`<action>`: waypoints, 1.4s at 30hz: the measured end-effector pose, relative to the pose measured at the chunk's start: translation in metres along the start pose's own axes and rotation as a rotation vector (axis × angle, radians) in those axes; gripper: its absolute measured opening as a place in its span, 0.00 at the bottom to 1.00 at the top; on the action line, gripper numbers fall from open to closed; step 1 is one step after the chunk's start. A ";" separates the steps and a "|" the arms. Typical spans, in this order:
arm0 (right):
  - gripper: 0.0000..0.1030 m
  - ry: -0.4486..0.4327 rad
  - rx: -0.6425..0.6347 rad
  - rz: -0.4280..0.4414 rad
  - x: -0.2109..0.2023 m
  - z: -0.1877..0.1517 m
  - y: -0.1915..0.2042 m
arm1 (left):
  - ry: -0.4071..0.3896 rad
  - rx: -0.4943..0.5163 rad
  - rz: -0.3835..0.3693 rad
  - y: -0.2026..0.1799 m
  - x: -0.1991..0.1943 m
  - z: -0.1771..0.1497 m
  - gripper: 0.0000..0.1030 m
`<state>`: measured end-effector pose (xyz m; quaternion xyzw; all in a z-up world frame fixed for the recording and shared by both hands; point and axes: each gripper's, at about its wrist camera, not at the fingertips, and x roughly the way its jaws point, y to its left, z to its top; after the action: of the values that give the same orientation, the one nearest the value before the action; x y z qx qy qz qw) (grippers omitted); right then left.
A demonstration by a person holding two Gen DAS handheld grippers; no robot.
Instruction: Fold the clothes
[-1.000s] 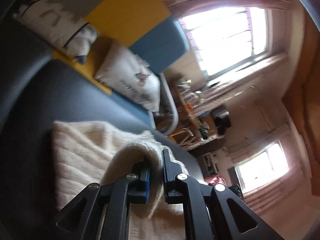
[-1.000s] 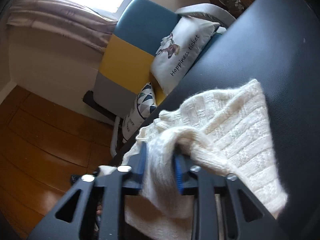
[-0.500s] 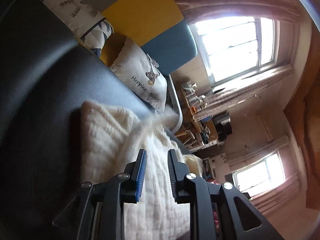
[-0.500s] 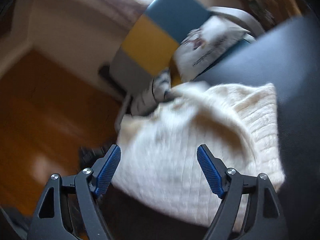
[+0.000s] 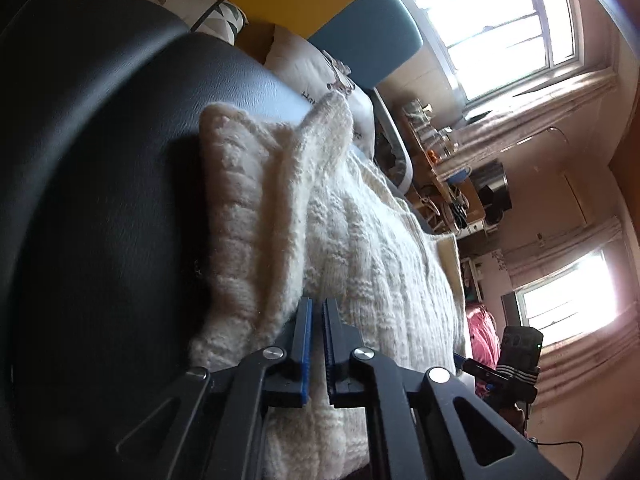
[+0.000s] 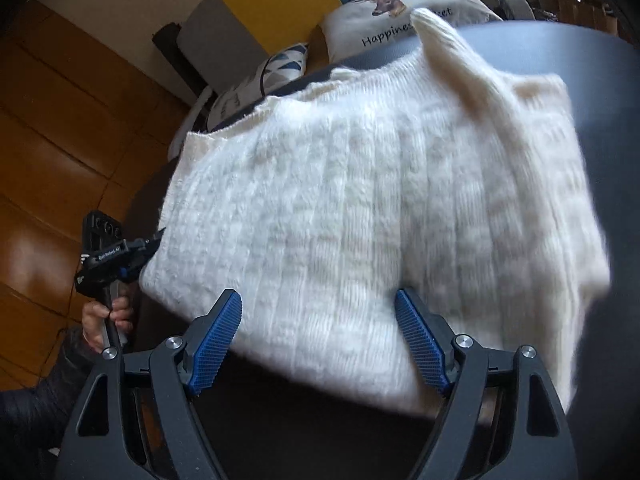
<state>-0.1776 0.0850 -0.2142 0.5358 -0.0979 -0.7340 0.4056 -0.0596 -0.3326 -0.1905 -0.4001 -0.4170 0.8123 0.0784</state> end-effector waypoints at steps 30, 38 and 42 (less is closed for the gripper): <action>0.80 0.066 -0.302 -0.074 0.019 -0.026 0.088 | 0.072 0.508 0.199 -0.036 -0.039 0.013 0.23; 0.84 0.073 -0.291 -0.070 0.023 -0.029 0.086 | 0.037 0.452 0.086 -0.041 -0.042 0.010 0.05; 0.84 0.083 -0.326 -0.105 0.027 -0.033 0.092 | -0.029 0.424 0.052 -0.054 -0.055 0.015 0.05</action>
<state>-0.1070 0.0163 -0.1932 0.4970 0.0674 -0.7376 0.4522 -0.0449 -0.3321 -0.1133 -0.3733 -0.2272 0.8894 0.1338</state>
